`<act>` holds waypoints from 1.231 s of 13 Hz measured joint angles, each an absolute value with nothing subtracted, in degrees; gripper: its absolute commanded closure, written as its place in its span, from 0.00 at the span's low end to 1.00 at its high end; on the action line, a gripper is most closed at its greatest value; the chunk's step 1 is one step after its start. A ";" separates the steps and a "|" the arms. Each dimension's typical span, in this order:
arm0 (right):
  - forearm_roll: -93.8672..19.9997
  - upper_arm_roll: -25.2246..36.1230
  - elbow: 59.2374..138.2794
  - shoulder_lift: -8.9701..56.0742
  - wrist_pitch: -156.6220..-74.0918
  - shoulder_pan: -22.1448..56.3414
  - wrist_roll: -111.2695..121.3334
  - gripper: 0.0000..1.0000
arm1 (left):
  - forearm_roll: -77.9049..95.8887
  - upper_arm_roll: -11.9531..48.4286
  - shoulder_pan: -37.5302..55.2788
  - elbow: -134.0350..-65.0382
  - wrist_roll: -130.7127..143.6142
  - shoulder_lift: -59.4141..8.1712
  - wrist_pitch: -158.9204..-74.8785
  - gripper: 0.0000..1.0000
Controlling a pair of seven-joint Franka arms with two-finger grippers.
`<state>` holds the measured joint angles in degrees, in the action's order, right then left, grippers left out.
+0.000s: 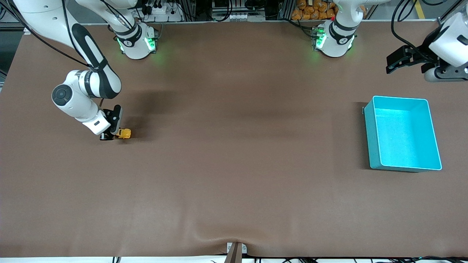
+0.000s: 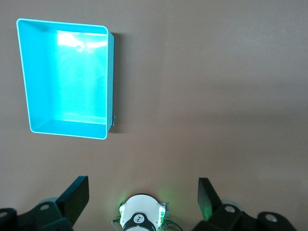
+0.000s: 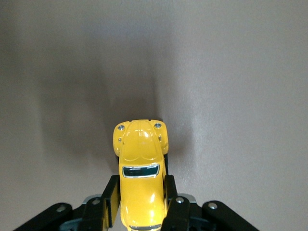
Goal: Wind and store yellow beetle car
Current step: 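Drag the car backward along the table with the right gripper, then open the right gripper and lift it off the car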
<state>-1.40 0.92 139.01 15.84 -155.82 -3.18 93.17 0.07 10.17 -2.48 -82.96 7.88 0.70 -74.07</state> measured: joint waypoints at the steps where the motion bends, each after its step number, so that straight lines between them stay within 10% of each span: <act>1: -1.40 0.93 138.86 15.92 -155.69 -3.67 93.78 0.70 | 0.07 10.17 -2.56 -82.96 7.88 0.70 -74.07 0.00; 11: -1.40 1.16 136.71 17.17 -154.69 -9.64 100.68 0.67 | 0.07 10.27 -2.55 -82.94 7.88 0.70 -74.07 0.00; 16: -1.40 1.18 135.78 17.65 -153.93 -10.78 100.97 0.48 | 0.07 10.27 -2.54 -82.94 7.88 0.70 -74.07 0.00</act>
